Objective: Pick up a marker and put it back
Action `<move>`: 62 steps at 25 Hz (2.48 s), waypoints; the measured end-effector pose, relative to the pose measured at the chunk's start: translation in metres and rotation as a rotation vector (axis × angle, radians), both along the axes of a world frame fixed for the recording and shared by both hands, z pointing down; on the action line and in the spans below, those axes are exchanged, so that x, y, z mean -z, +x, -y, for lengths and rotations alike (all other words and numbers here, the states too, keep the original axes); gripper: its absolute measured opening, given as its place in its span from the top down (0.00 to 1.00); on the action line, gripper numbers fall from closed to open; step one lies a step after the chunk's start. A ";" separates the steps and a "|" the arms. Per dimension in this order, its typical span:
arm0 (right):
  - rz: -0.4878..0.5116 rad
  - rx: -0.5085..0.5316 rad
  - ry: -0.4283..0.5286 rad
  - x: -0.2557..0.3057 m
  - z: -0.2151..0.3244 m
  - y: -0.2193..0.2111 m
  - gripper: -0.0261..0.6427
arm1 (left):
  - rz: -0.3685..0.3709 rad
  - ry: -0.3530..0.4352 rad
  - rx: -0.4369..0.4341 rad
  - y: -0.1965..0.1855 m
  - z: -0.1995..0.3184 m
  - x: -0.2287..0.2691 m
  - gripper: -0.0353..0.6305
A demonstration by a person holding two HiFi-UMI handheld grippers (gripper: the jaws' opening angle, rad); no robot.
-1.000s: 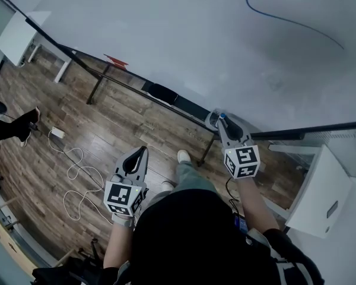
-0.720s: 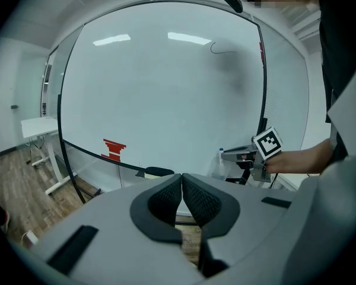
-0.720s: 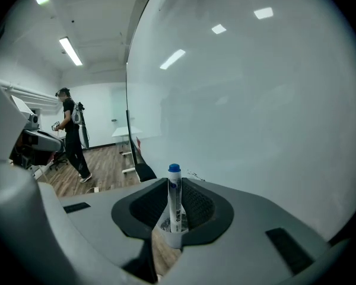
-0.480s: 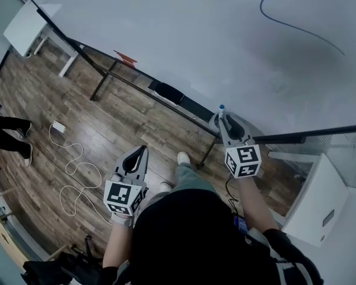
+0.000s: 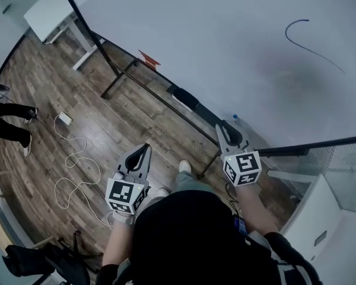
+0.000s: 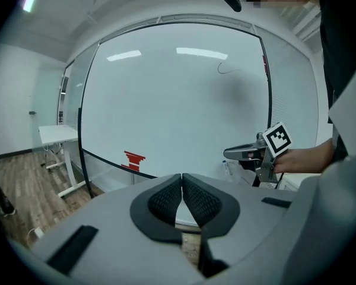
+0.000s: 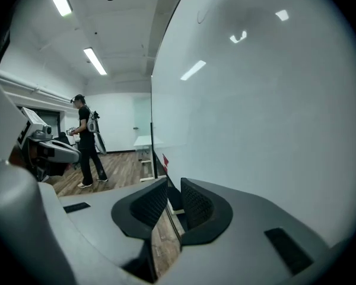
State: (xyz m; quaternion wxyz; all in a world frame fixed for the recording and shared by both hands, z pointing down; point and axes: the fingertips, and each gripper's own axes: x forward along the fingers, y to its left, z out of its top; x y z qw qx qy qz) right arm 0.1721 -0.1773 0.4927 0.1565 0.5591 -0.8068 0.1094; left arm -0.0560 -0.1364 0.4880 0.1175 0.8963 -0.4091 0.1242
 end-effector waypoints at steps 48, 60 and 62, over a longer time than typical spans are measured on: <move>0.099 0.609 0.050 0.046 -0.045 -0.240 0.89 | -0.022 0.067 0.341 -0.123 -0.045 0.030 0.91; 0.101 0.588 0.068 0.050 -0.042 -0.231 0.90 | -0.006 0.086 0.303 -0.115 -0.044 0.033 0.91; 0.099 0.577 0.059 0.049 -0.042 -0.228 0.90 | -0.007 0.084 0.302 -0.114 -0.044 0.032 0.91</move>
